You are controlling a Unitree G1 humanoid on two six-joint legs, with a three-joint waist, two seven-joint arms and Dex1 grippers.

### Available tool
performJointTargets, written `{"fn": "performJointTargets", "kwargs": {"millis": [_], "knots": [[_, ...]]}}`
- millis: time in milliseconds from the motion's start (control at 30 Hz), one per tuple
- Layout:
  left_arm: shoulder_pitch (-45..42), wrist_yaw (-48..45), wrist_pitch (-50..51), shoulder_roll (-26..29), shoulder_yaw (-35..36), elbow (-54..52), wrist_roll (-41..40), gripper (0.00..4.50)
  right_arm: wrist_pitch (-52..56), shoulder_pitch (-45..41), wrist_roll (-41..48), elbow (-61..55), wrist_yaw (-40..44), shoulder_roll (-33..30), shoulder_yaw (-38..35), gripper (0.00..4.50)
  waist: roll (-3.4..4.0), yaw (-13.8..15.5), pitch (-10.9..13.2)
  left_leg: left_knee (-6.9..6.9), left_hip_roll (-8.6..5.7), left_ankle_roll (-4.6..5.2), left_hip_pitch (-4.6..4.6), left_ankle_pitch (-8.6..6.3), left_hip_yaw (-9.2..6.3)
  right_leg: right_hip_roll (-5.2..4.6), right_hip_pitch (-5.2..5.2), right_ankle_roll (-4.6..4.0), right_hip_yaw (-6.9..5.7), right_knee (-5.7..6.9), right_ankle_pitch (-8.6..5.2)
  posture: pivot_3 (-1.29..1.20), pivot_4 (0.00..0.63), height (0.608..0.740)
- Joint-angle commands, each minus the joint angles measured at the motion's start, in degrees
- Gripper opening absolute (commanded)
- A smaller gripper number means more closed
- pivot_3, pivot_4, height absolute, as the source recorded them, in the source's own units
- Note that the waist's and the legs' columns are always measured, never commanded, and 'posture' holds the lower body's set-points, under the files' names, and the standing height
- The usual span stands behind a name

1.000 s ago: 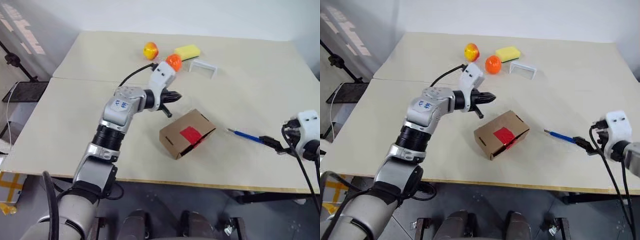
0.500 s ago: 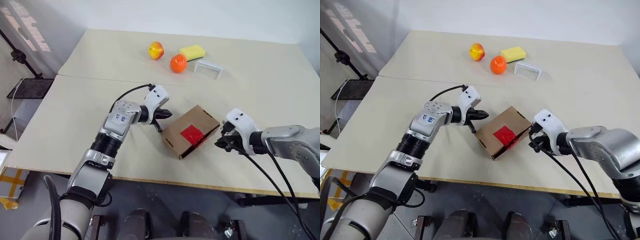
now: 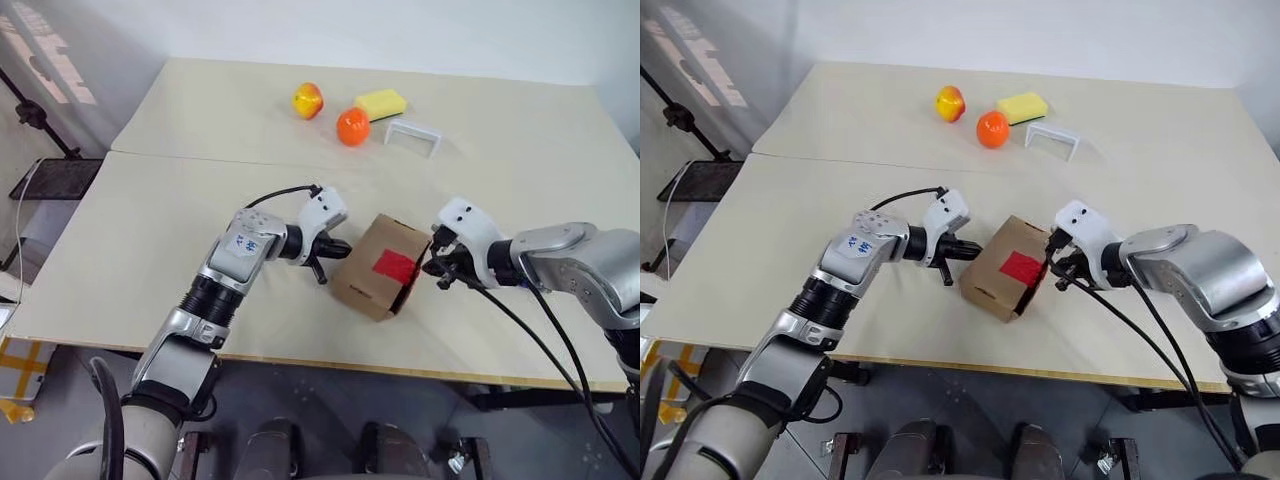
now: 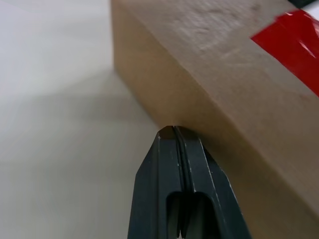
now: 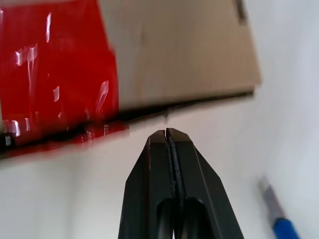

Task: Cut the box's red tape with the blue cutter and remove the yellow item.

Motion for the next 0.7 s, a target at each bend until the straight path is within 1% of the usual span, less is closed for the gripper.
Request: {"fn": "performJointTargets", "kwargs": {"millis": [33,167,367,567,700], "knots": [[-0.1,-1.3,-0.1,0.7,-0.1,-3.2,-1.0,0.00,-1.9,-1.3,-3.3,0.8,1.1,-0.4,0.3,0.04,0.00,-0.1,0.0,0.00,0.00,0.00,0.00,0.00,0.00,0.00,0.00,0.00,0.00,0.00,0.00,0.00,0.150,0.740],[0.2,-2.4,-0.5,1.1,0.7,-4.6,-2.1,0.00,-2.8,-1.7,-4.6,1.7,2.7,0.5,0.2,0.04,0.00,-0.3,0.0,0.00,0.00,0.00,0.00,0.00,-0.01,0.00,-0.01,0.00,0.00,0.02,0.00,0.00,0.150,0.740],[1.4,-3.6,1.1,2.0,-0.2,-8.3,-2.8,0.00,-3.8,-3.2,-5.4,1.7,5.7,3.0,1.4,0.04,0.00,-1.0,0.0,0.00,0.00,0.00,0.00,0.00,-0.03,0.00,-0.01,0.00,-0.01,0.08,0.00,0.00,0.150,0.740],[3.3,-4.6,5.7,5.4,-0.5,-14.2,-3.3,0.00,-5.1,-4.9,-7.6,2.7,8.2,5.8,4.0,0.04,0.00,-1.2,0.0,-0.03,0.04,-0.01,0.03,0.00,-0.09,0.00,-0.06,0.00,0.02,0.13,0.00,0.00,0.150,0.740],[4.0,-3.3,6.8,7.4,0.3,-15.2,-3.1,0.00,-5.4,-6.1,-8.8,3.5,9.6,7.6,4.9,0.04,0.00,-1.1,0.0,0.01,0.02,-0.01,0.03,0.00,-0.10,0.00,-0.07,0.00,0.04,0.24,0.00,0.00,0.150,0.740]]}}
